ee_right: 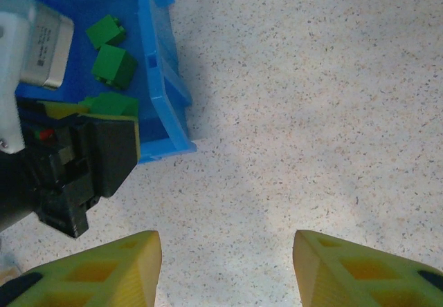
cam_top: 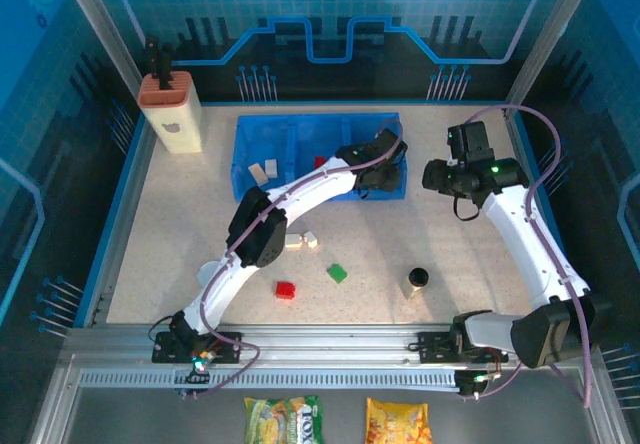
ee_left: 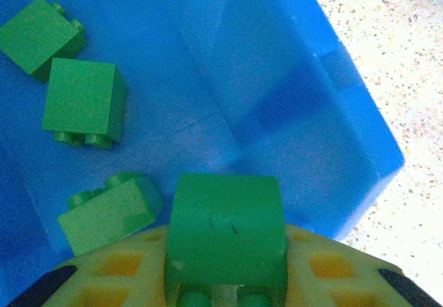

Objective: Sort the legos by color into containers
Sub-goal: Place the lego in the container.

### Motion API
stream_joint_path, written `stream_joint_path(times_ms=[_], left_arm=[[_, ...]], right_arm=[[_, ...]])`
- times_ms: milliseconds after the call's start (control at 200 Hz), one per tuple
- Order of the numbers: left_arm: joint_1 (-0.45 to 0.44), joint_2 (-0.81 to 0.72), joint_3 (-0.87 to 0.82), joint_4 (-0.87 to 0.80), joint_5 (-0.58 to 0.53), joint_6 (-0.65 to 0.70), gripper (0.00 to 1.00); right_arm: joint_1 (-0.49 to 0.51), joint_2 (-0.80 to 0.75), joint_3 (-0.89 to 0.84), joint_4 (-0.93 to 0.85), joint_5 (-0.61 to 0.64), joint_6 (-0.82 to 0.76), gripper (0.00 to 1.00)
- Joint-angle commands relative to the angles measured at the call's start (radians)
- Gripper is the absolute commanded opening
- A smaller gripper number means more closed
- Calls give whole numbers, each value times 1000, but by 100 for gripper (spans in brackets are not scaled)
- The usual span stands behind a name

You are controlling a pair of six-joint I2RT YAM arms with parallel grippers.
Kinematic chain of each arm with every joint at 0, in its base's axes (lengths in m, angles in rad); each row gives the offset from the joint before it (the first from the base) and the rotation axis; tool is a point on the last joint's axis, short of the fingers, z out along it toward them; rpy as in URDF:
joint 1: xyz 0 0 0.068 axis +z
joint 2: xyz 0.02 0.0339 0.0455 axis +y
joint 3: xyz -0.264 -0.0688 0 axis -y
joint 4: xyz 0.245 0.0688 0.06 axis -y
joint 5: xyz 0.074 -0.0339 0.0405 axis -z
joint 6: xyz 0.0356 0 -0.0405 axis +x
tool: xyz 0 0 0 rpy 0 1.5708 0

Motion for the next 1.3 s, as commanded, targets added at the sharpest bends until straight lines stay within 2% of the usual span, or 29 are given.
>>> stream_joint_path(times_ms=[0,180,365,870,1101,1296], left_arm=[[-5,52,77,-43,-30,29,35],[-5,97,121,-48,-39,40,36],[-6,95,123,-40,-33,36,42],[-22,-61,92,-61,-14,57,45],[-29,-183,-4,-77,-5,52,44],[-29,-321,-179,-83,-24,54,44]], right_arm=[[-14,-24,-17,-16,-8,10,54],[-16,-25,-17,-18,-8,8,54],[-16,-28,-14,-21,-11,10,54],[-15,-28,-19,-8,-42,19,54],[5,-4,-31,5,-62,24,53],[45,29,-22,10,-62,33,53]])
